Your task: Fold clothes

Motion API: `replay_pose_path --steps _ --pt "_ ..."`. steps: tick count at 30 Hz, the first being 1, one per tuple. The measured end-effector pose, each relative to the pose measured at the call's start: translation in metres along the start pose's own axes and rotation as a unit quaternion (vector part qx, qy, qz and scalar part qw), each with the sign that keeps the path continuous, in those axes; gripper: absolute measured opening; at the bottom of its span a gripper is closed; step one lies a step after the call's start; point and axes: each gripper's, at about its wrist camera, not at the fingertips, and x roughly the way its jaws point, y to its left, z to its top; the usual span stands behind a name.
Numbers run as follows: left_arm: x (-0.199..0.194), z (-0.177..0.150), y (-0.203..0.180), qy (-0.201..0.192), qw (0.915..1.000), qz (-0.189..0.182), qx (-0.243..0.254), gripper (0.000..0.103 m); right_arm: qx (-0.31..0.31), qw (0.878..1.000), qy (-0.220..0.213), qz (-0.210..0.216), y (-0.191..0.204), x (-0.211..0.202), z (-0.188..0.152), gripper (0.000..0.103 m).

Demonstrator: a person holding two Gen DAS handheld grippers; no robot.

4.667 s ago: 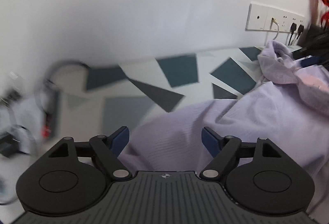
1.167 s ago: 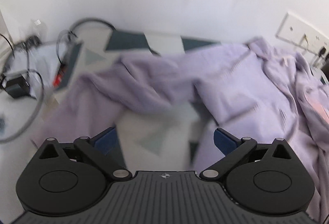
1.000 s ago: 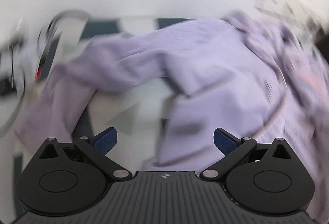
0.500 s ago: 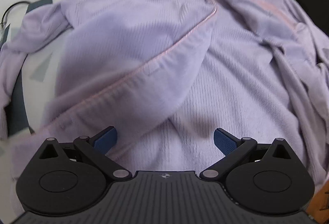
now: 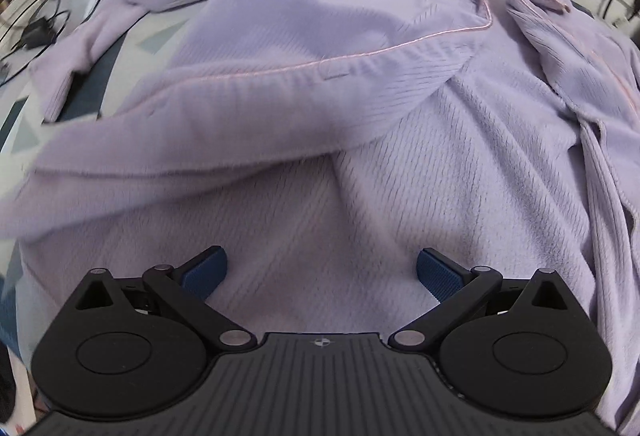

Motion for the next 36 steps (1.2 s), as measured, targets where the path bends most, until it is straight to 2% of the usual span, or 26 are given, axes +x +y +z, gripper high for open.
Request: replay_pose_path --steps 10,13,18,21,25,28,30,36 --pt "-0.005 -0.01 -0.006 0.004 0.999 0.014 -0.041 0.103 -0.01 1.0 -0.003 0.02 -0.034 -0.01 0.014 0.102" --pt "-0.006 -0.012 -0.006 0.002 0.9988 0.017 -0.047 0.103 -0.003 1.0 -0.015 0.02 -0.042 -0.014 0.017 0.102" --pt "-0.006 -0.016 -0.005 -0.012 0.9992 0.01 -0.036 0.103 0.013 0.997 -0.054 0.055 -0.062 -0.012 0.009 0.102" --pt "-0.007 -0.017 -0.006 -0.014 0.9991 0.012 -0.038 0.103 0.007 0.998 -0.049 0.04 -0.066 -0.002 0.007 0.1" --pt "-0.009 -0.024 -0.008 -0.032 0.9985 0.015 -0.042 0.103 0.015 0.996 -0.047 0.077 -0.067 0.008 0.004 0.098" --pt "-0.011 -0.03 -0.008 -0.047 0.9979 0.015 -0.041 0.103 0.057 0.99 -0.014 0.125 -0.072 0.023 0.002 0.087" --pt "-0.013 -0.033 -0.008 -0.052 0.9976 0.016 -0.043 0.103 0.073 0.989 -0.002 0.125 -0.073 0.03 -0.002 0.087" --pt "-0.015 -0.038 -0.007 -0.058 0.9977 0.011 -0.034 0.103 0.036 0.992 -0.013 0.123 -0.056 0.043 -0.009 0.084"
